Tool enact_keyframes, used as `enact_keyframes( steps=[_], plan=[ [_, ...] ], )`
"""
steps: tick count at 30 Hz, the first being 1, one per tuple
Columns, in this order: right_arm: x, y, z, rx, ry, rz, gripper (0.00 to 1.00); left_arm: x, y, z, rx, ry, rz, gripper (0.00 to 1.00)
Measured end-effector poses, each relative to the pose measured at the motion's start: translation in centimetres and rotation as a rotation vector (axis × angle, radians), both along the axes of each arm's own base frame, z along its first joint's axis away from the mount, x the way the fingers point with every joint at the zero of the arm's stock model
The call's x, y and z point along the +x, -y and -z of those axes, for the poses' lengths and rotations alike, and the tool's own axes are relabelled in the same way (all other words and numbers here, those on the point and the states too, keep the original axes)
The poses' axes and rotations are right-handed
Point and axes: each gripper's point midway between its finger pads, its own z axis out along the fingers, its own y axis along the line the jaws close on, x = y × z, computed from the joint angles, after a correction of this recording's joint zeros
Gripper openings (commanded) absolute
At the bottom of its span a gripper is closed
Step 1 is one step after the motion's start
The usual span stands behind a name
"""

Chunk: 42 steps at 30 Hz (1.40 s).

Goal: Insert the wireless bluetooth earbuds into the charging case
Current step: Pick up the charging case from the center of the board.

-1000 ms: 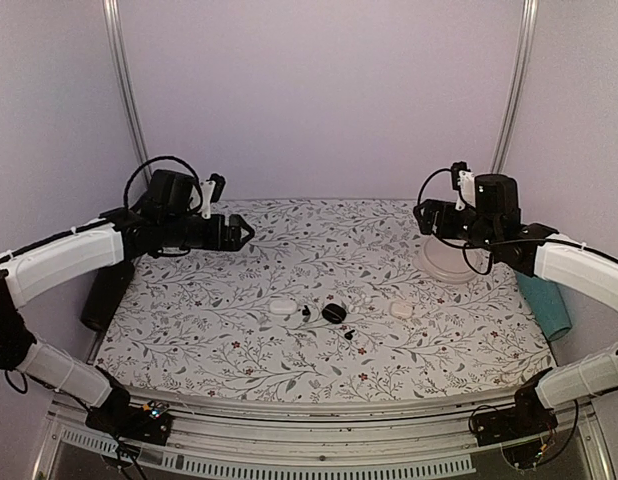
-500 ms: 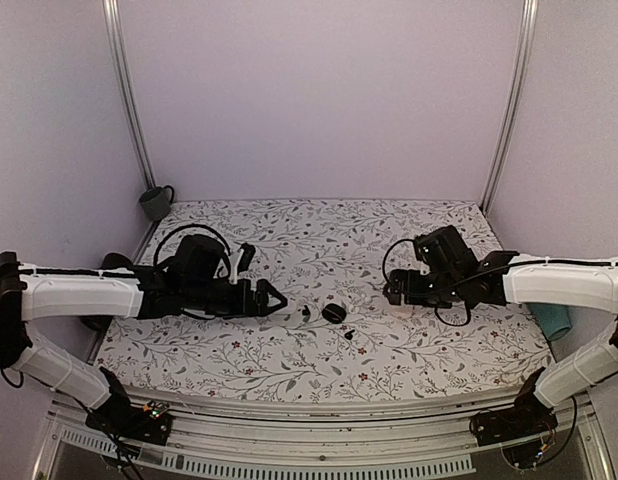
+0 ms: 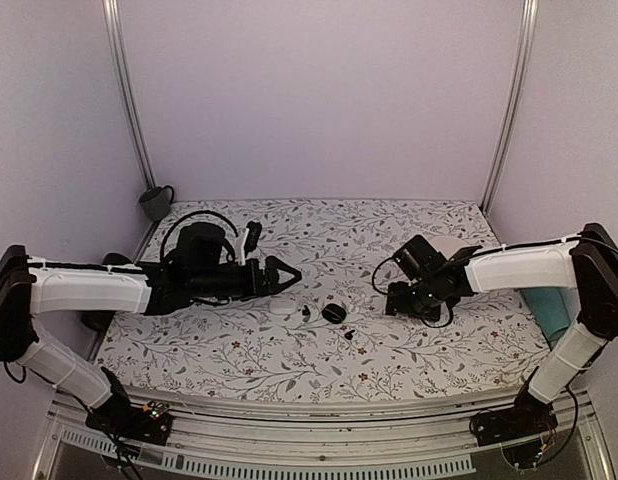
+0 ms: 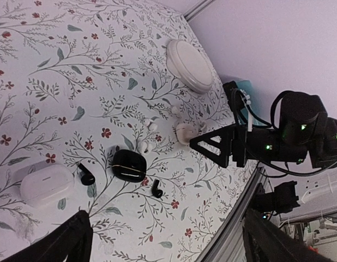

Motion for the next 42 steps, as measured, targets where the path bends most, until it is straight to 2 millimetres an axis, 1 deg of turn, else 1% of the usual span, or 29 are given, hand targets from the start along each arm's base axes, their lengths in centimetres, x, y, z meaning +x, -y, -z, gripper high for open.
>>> enact_keyframes(
  steps=[5, 9, 12, 15, 19, 24, 28, 29, 34, 39, 42],
  plan=[
    [1.4, -1.0, 0.3, -0.064, -0.012, 0.060, 0.76, 1.2, 0.5, 0.3, -0.041, -0.020, -0.031, 0.96],
    [2.0, -0.9, 0.6, -0.116, -0.018, 0.093, 0.73, 1.9, 0.4, 0.7, -0.053, -0.043, -0.025, 0.96],
    [2.0, -0.2, 1.4, -0.164, -0.031, 0.116, 0.65, 2.5, 0.0, 0.5, -0.063, -0.045, -0.028, 0.96],
    [1.6, 0.5, 1.8, -0.198, -0.046, 0.129, 0.63, 2.6, -0.1, 0.4, -0.066, -0.048, -0.024, 0.96],
    [1.6, 0.7, 2.0, -0.205, -0.049, 0.140, 0.62, 2.2, 0.1, 0.4, -0.072, -0.055, -0.003, 0.96],
    [1.7, 0.5, 3.3, -0.229, -0.071, 0.129, 0.63, 2.2, 0.0, 0.3, -0.064, -0.049, 0.010, 0.96],
    [2.3, -0.1, 3.3, -0.222, -0.059, 0.112, 0.63, 2.6, -0.3, 0.3, -0.060, -0.043, 0.002, 0.96],
    [2.3, -0.1, 3.3, -0.224, -0.059, 0.108, 0.61, 2.7, -0.4, 0.2, -0.060, -0.042, 0.000, 0.96],
    [2.5, -0.3, 3.2, -0.235, -0.050, 0.072, 0.42, 2.9, -0.7, 0.1, -0.063, -0.037, -0.005, 0.96],
    [2.9, -1.0, 2.9, -0.226, -0.027, 0.016, 0.37, 3.3, -0.9, -0.3, -0.077, -0.032, -0.004, 0.96],
    [3.3, -2.1, 2.0, -0.185, -0.003, -0.038, 0.37, 3.6, -1.1, -0.6, -0.090, -0.020, -0.001, 0.96]
  ],
)
